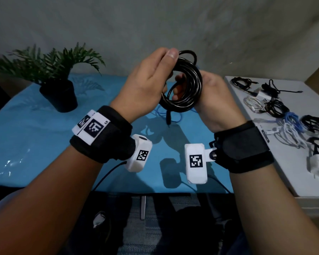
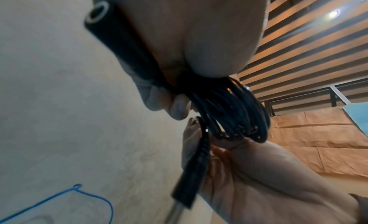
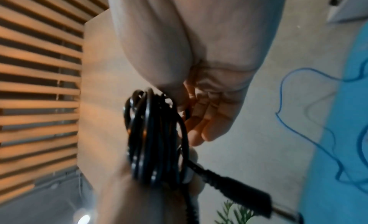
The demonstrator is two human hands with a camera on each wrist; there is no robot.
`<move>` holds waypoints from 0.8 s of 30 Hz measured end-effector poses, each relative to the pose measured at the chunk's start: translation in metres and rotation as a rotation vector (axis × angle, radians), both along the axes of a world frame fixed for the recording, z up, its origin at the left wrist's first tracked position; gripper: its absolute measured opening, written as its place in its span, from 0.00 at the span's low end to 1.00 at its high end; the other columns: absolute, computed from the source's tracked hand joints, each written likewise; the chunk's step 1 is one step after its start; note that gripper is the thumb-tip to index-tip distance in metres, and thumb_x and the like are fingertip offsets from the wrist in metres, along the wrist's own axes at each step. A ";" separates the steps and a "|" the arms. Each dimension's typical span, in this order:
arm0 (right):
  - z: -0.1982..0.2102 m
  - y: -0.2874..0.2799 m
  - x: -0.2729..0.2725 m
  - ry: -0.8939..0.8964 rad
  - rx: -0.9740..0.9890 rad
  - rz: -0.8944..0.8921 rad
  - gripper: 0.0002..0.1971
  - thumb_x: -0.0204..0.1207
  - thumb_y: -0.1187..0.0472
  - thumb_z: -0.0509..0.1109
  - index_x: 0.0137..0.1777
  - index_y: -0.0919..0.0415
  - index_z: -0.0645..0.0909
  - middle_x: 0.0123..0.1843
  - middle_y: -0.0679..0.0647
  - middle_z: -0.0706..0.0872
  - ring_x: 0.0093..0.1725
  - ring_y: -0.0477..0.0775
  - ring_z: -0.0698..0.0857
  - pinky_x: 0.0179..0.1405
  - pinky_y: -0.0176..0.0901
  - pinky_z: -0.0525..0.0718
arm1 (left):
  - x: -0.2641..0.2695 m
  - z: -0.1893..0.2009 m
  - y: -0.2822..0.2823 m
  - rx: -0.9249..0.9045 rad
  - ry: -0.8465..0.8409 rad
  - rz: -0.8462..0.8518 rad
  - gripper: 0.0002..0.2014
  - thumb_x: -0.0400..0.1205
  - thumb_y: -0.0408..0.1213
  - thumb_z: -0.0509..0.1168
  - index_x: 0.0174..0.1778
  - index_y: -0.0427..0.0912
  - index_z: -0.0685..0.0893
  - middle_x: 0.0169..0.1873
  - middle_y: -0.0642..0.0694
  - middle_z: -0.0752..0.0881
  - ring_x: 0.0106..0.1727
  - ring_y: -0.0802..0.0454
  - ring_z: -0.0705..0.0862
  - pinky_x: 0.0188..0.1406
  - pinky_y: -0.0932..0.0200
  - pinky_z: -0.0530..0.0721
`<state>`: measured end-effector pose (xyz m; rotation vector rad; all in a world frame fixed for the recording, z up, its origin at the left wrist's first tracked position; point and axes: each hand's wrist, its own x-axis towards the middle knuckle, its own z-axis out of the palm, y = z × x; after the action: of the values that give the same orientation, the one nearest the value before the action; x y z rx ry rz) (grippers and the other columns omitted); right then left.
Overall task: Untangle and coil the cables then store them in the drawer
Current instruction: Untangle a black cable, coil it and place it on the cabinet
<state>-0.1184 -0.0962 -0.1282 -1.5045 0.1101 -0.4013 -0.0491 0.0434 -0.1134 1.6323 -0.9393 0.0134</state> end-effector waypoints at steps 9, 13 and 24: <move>0.012 0.002 -0.006 0.072 0.382 0.197 0.21 0.90 0.51 0.59 0.68 0.69 0.78 0.38 0.58 0.84 0.47 0.59 0.85 0.49 0.48 0.88 | 0.003 0.004 0.010 0.125 -0.172 0.059 0.18 0.93 0.45 0.52 0.48 0.34 0.77 0.37 0.42 0.78 0.34 0.59 0.76 0.38 0.54 0.77; 0.014 0.004 -0.009 0.065 0.331 0.243 0.29 0.81 0.47 0.68 0.69 0.72 0.80 0.48 0.60 0.82 0.45 0.55 0.88 0.56 0.51 0.85 | 0.005 0.001 0.009 0.172 -0.236 0.127 0.16 0.93 0.46 0.52 0.46 0.40 0.76 0.34 0.52 0.77 0.33 0.62 0.75 0.40 0.51 0.78; 0.013 0.015 -0.005 0.124 0.449 0.261 0.07 0.78 0.65 0.71 0.52 0.57 0.77 0.30 0.47 0.70 0.33 0.43 0.71 0.36 0.32 0.78 | 0.010 -0.006 0.004 0.199 -0.252 0.152 0.14 0.92 0.49 0.53 0.46 0.47 0.75 0.31 0.56 0.77 0.34 0.61 0.76 0.38 0.57 0.73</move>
<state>-0.1236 -0.0815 -0.1150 -1.0801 0.0926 -0.0636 -0.0392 0.0475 -0.1194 1.9152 -1.0298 0.2420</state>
